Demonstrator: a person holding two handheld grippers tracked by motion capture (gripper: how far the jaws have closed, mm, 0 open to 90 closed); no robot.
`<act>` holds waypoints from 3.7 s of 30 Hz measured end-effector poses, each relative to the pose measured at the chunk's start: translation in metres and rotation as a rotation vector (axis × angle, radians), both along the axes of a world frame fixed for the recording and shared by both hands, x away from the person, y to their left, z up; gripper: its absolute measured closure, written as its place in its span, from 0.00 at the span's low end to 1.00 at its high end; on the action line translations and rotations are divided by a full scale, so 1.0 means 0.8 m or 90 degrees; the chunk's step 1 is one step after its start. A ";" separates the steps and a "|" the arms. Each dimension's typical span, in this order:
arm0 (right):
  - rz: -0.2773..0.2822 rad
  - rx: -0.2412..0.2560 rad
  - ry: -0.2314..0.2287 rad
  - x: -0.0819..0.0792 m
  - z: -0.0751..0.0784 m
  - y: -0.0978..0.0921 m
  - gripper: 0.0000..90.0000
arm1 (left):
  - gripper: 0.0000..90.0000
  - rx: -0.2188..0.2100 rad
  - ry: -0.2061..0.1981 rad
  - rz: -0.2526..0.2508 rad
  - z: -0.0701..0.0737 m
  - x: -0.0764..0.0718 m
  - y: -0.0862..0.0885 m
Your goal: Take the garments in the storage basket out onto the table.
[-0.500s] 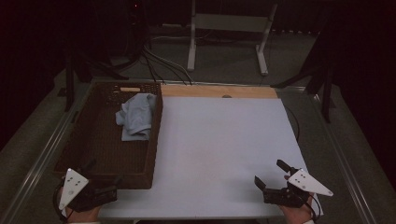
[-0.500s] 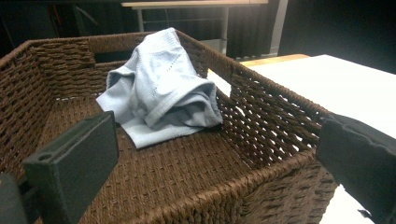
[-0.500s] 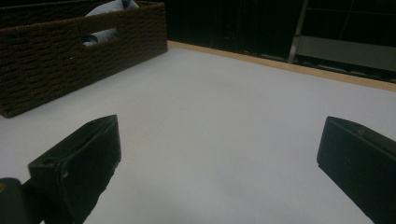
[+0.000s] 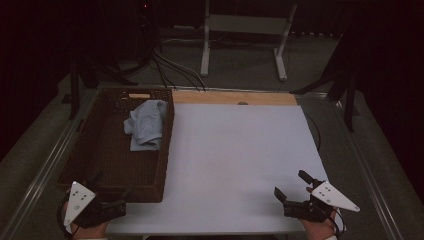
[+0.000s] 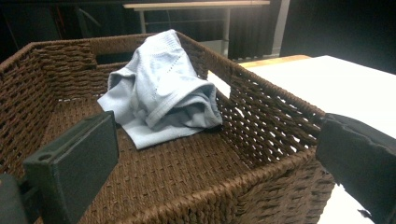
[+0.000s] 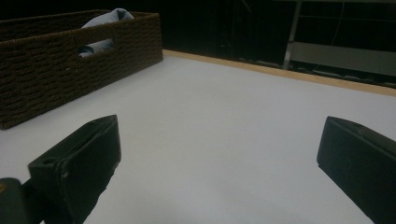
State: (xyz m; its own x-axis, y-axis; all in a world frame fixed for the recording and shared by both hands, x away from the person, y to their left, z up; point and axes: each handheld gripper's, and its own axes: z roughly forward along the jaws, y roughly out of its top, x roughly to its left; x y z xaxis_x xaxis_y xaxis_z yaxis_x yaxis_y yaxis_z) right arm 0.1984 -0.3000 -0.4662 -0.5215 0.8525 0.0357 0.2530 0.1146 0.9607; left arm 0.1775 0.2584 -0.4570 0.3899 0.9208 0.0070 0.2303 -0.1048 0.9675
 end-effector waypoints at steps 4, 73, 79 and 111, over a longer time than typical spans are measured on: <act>-0.004 0.001 0.001 0.000 0.000 0.000 0.00 | 0.00 -0.003 -0.002 0.000 0.004 -0.002 -0.001; -0.012 -0.014 0.034 0.002 -0.001 0.004 0.00 | 0.00 0.035 0.008 -0.068 0.083 0.083 -0.014; -0.011 -0.015 0.034 0.002 -0.001 0.004 0.00 | 0.00 0.035 0.013 -0.076 0.084 0.094 -0.015; -0.012 -0.016 0.034 0.002 -0.001 0.003 0.00 | 0.00 0.056 0.054 -0.073 0.083 0.140 -0.015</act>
State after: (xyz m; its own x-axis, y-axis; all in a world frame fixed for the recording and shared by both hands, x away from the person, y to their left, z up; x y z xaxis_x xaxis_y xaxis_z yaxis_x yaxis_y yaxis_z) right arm 0.2002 -0.2973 -0.4667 -0.5026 0.8635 0.0415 0.3061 0.1329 0.9427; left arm 0.2892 0.2468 -0.3908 0.4954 0.8673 0.0488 0.2922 -0.2192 0.9309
